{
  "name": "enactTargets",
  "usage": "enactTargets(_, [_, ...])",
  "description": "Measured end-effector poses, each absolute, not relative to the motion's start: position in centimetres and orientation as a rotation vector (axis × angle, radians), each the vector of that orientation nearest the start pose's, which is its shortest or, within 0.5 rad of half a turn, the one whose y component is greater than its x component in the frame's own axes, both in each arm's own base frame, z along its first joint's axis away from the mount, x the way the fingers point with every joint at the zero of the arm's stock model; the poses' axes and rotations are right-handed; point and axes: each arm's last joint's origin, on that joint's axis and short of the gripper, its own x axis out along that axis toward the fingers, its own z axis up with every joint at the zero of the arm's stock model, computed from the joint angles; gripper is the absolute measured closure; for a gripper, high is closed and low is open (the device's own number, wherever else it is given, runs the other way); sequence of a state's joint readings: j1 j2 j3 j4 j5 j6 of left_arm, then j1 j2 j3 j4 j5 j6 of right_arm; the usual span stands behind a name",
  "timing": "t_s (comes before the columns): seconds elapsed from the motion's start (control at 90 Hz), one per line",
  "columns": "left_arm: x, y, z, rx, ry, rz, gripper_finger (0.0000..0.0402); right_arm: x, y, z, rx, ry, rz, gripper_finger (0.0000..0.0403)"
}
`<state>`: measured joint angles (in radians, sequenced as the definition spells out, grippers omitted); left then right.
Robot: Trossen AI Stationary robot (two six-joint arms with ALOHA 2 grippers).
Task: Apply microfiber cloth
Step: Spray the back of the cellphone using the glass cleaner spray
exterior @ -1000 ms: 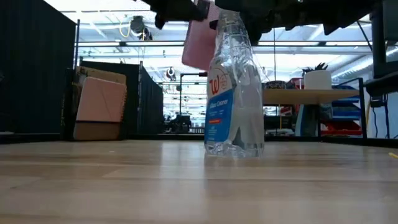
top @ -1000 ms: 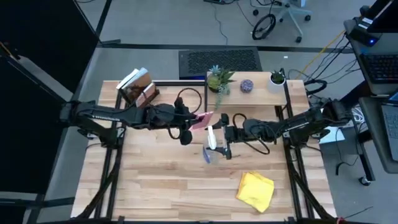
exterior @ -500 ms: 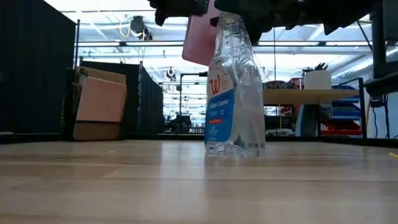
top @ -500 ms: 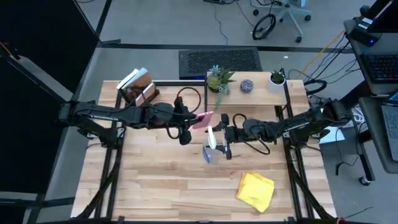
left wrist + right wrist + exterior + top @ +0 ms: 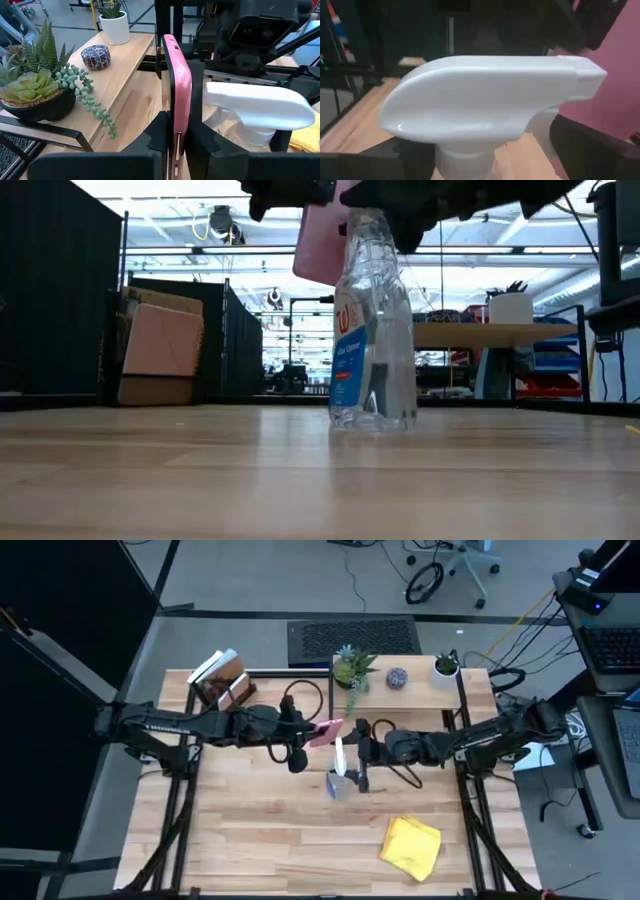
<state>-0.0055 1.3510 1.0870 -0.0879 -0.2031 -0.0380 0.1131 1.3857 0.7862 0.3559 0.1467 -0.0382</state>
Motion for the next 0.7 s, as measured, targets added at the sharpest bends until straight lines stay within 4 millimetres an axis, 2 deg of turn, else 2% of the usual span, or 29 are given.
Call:
enactTargets(0.233, [30.2, 0.4, 32.4, 0.019, 0.348, 0.206, 0.0379, 30.1, 3.4, 26.7, -0.115, 0.358, -0.007, 0.0056])
enactTargets(0.7, [29.4, 0.6, 33.0, 0.039, 0.346, 0.218, 0.0379, 29.3, 3.3, 30.9, -0.019, 0.620, -0.050, 0.0055])
